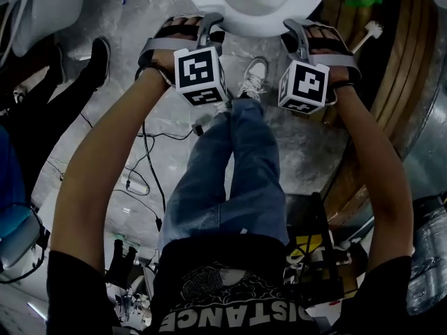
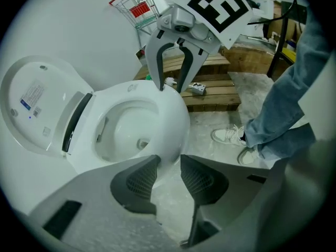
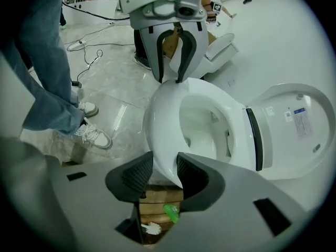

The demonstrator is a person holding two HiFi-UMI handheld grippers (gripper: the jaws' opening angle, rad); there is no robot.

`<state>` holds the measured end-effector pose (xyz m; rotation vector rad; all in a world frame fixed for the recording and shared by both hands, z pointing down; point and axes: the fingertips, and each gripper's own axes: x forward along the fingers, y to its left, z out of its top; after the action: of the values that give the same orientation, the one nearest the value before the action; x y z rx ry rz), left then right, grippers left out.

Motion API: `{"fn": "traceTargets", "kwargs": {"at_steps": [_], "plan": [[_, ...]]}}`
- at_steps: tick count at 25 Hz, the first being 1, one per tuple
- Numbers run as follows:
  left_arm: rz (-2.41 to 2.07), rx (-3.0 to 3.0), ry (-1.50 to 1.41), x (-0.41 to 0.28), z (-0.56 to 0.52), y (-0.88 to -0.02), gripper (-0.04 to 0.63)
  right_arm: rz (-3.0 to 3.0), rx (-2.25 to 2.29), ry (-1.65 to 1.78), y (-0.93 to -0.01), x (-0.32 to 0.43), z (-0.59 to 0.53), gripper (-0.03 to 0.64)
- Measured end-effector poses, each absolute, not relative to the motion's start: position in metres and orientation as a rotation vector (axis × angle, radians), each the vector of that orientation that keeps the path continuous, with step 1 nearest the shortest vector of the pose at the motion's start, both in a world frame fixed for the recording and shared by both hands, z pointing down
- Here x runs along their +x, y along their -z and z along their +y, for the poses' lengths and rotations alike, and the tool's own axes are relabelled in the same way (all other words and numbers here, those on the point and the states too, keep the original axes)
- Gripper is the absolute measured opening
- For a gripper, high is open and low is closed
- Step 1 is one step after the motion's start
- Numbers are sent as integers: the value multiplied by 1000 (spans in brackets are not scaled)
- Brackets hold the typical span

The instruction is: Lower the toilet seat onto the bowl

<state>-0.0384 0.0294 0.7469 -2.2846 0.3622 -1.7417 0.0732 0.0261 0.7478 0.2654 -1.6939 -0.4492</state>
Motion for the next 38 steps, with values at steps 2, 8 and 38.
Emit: {"fn": "traceTargets", "kwargs": {"at_steps": [2,8,38], "plan": [[354,-2297,1767,-38,30,-752,152,-1699,263,435,-753,73,26,152],[337,-2343,1779,-34,32,-766,152,-1713,245,386,-762,74,26,147],[1109,-2963,1249,-10,-5,-571,92,-2099,800,-211,-575,30,-1,78]]}}
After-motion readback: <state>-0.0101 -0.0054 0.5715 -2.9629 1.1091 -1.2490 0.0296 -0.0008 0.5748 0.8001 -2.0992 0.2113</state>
